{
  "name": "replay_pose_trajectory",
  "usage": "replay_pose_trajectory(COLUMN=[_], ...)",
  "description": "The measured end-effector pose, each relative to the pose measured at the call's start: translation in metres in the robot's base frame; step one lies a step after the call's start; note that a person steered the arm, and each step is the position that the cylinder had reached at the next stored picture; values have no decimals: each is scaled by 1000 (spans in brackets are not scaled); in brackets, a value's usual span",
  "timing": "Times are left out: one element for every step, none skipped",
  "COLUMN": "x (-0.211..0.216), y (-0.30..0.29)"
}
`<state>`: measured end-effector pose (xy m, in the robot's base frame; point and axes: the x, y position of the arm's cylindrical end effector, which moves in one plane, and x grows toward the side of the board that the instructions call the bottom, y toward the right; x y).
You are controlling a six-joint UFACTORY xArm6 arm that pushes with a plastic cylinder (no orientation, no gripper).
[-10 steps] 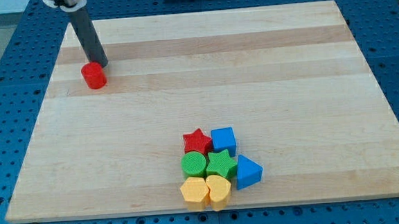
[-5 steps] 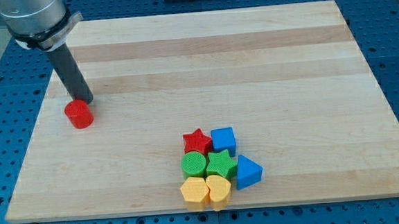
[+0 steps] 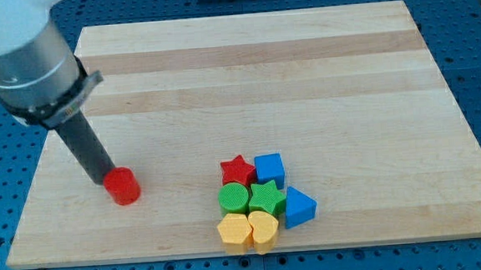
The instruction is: Place the red circle in between the green circle and yellow hexagon
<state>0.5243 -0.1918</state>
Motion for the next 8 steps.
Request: replay_pose_trajectory(x=[24, 46, 60, 60, 60, 64, 66, 66], y=[18, 35, 55, 63, 69, 83, 88, 84])
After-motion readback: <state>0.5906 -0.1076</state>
